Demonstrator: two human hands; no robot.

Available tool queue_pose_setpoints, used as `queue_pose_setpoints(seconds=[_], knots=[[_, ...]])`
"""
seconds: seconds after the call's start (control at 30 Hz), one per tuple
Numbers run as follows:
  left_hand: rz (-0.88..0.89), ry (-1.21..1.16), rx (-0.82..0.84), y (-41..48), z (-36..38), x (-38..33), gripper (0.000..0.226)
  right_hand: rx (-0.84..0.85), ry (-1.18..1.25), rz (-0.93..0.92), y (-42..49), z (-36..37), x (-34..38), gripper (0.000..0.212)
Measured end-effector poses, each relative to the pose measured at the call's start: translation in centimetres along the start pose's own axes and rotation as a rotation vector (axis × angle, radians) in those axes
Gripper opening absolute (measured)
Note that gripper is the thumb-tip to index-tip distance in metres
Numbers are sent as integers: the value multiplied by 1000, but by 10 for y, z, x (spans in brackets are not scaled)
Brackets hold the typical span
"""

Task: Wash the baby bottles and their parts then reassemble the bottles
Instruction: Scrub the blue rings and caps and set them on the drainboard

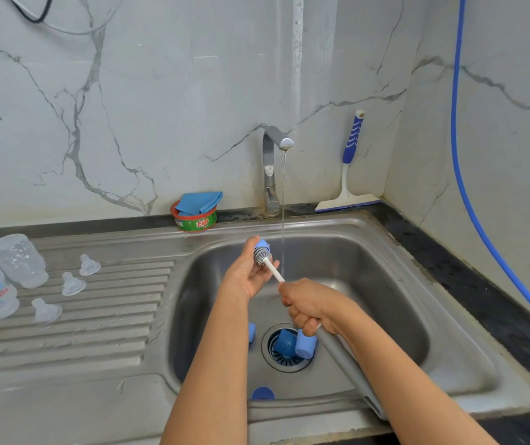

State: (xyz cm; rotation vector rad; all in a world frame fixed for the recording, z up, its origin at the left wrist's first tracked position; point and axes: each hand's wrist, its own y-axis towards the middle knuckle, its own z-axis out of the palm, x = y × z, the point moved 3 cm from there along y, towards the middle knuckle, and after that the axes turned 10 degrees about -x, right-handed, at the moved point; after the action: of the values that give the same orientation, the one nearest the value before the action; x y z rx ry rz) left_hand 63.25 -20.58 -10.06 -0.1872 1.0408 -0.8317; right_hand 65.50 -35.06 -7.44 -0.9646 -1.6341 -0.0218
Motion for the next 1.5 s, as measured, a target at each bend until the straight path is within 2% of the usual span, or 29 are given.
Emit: queue_pose_setpoints(seconds=[0.1, 0.2, 0.33, 0.43, 0.5, 0.6, 0.7, 0.77, 0.83, 0.9, 1.0, 1.03, 1.1, 1.2, 1.27, 1.37, 1.43, 1.5], knots=[[-5, 58, 11, -1, 3, 2, 40, -24, 97, -2, 3, -1, 2, 27], [-38, 42, 51, -5, 9, 8, 46, 34, 296, 61, 4, -2, 2, 33], [-63, 8, 76, -2, 8, 9, 47, 229, 635, 205, 4, 0, 4, 41], [-88, -6, 114, -5, 8, 9, 44, 442, 930, 317, 3, 4, 9, 43], [-113, -34, 137, -6, 7, 8, 44, 474, 974, 326, 3, 4, 9, 43], [-146, -86, 149, -4, 6, 5, 45, 246, 644, 199, 6, 3, 5, 42], [-93, 57, 80, -4, 6, 5, 38, -63, 181, 21, 9, 0, 2, 34], [-23, 214, -17, -5, 6, 8, 33, -220, -110, -78, 8, -1, 1, 30], [90, 380, -123, -6, 7, 11, 35, -398, -245, -185, 9, -1, -1, 24], [232, 498, -244, -4, 6, 13, 43, -418, -548, -264, 14, 9, -2, 21], [308, 507, -299, -7, 7, 12, 60, -412, -394, -172, 22, 10, -2, 25], [264, 440, -246, -7, 9, 10, 68, -418, -373, -160, 22, 9, -1, 22], [105, 215, -63, -8, 15, 5, 79, -341, -27, -82, 23, 5, 1, 23], [-139, -140, 161, -4, 13, -2, 85, -150, 78, -27, 16, 1, 1, 31], [-170, -187, 216, -8, 10, -3, 74, 20, 301, 63, 8, -3, 2, 34], [-97, -150, 253, -9, 9, -2, 42, 236, 608, 176, 3, -7, 9, 44], [-74, -142, 249, -11, 11, -3, 33, 265, 647, 197, 1, -7, 10, 46], [-75, -86, 206, -10, 12, -2, 26, 170, 512, 155, 2, -6, 8, 43]])
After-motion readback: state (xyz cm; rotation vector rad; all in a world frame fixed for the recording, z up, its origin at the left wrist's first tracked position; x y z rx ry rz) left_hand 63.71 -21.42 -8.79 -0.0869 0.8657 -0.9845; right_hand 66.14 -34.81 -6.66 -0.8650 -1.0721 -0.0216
